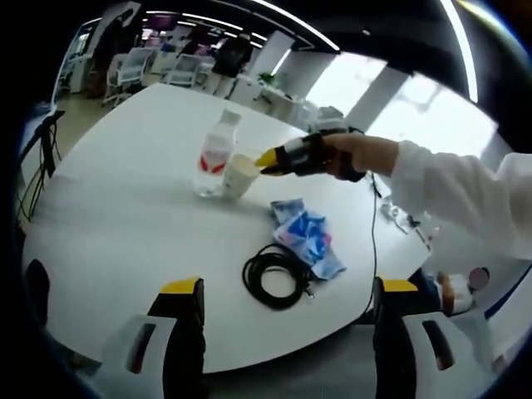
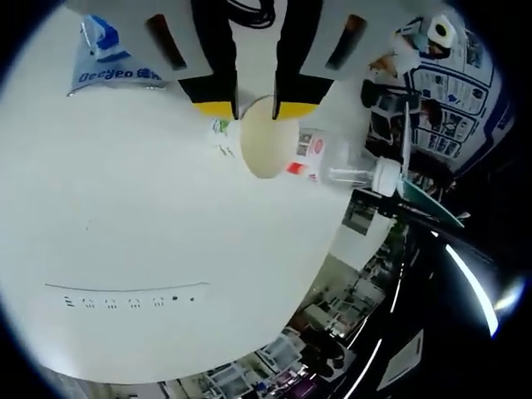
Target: Arrange the tabletop items into an orderly group along one side of the table until the central work area is clear of visible clutter.
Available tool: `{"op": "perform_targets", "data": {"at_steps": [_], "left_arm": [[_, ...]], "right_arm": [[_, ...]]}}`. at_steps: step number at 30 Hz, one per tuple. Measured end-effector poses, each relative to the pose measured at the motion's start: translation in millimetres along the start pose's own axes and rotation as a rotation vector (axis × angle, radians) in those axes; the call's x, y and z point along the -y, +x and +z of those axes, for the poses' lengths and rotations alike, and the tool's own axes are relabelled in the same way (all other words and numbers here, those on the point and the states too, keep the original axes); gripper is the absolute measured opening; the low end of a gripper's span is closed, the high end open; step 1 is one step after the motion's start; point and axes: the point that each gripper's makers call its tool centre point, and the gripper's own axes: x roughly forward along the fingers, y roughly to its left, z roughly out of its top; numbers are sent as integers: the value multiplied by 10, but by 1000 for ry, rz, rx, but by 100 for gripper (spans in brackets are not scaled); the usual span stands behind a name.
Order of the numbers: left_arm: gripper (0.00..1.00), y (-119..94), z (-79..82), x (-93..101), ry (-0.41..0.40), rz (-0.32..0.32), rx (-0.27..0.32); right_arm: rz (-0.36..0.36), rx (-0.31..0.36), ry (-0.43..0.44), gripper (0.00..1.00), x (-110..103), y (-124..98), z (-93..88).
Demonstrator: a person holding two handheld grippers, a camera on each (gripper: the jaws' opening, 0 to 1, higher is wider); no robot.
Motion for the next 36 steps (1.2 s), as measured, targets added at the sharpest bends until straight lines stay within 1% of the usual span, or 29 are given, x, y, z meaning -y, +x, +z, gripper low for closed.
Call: {"op": "perform_targets", "data": {"at_steps": [6,9,11,13,14,15,17,20,22,23,24,25,27,30,33,34,36], "left_arm": [[81,0,0,-8,3,1,-1],[81,-2,-2,-13,1,3,0],[81,0,-9,-12,0,3,-3],[81,11,-17,2,-3,-3,-6],[81,15,-19,8,-2,-4,-7],[81,18,-21,15,1,-6,-9],[82,23,-24,27,7,-4,-11],[86,16,-38,15,10,10,-15],[91,9,-40,-32,10,37,-17],[92,3,-33,-62,8,52,-13],[93,-1,-30,-72,7,56,-12],[93,-4,-24,-81,4,59,-9],[93,-4,-7,-87,-9,53,-1],[93,3,-13,-77,-6,52,-6],[93,1,-28,-55,-3,49,-8],[93,0,-33,-41,-4,47,-8],[92,2,-33,-37,-2,46,-9]], "right_arm": [[-4,12,-24,20,-12,-22,-15],[-2,46,-45,28,-28,-48,15],[8,40,-63,37,-57,-56,-13],[15,48,-116,44,-84,-75,-35],[16,54,-132,46,-93,-86,-41],[21,76,-158,48,-109,-99,-30],[27,103,-183,51,-122,-117,-25],[33,116,-198,59,-134,-135,-49],[31,118,-230,68,-134,-142,-70],[12,100,-258,74,-107,-143,-109],[0,91,-268,83,-77,-134,-117],[-6,78,-284,86,-63,-131,-151],[-8,74,-283,87,-52,-137,-173],[-14,78,-276,88,-18,-156,-181],[-11,73,-278,88,-43,-183,-215],[-13,72,-281,88,-3,-166,-167],[-14,76,-282,88,-1,-177,-158]]}}
